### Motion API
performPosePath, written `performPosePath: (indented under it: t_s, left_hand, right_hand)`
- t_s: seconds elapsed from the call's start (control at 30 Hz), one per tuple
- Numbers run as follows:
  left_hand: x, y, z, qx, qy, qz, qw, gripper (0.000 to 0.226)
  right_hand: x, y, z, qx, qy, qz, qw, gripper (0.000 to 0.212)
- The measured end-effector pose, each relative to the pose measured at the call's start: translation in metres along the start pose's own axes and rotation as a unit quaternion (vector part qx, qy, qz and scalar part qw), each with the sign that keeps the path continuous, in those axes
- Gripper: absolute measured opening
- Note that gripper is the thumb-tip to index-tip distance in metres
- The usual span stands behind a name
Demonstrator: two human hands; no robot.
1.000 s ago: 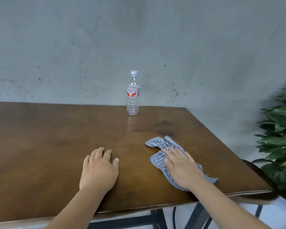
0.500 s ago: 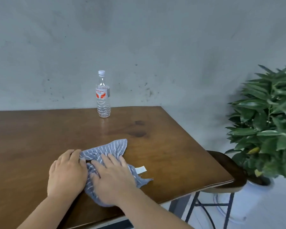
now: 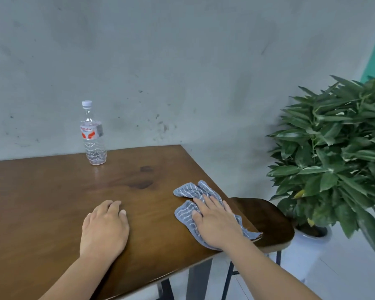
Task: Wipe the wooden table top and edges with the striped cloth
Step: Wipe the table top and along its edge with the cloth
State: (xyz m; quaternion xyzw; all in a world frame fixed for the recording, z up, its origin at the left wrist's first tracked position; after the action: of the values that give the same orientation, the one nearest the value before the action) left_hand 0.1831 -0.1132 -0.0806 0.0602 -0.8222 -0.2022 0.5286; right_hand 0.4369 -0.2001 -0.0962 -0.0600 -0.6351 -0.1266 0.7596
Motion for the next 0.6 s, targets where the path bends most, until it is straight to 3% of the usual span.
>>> performPosePath:
  t_s: [0.5, 0.6]
  left_hand:
    - [-0.028, 0.019, -0.053, -0.05, 0.004, 0.007, 0.999, 0.036]
    - [-0.032, 0.032, -0.066, -0.069, -0.006, 0.006, 0.998, 0.035]
  right_hand:
    - [0.016, 0.002, -0.063, -0.054, 0.046, -0.008, 0.997, 0.052]
    - [0.016, 0.003, -0.069, -0.042, -0.008, -0.007, 0.999, 0.05]
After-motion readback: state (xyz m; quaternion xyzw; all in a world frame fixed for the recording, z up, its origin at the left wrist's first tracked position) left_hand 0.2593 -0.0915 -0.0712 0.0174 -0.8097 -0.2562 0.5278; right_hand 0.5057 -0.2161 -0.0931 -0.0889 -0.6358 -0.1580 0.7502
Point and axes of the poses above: each hand's wrist, its own y-axis towards the middle knuckle, its own x-axis out of the back of the hand, z = x × y, the point moved 9 cm from there along y, towards the middle knuckle, and after that the axes turned 4 degrees about -z, right-handed, at the moved point
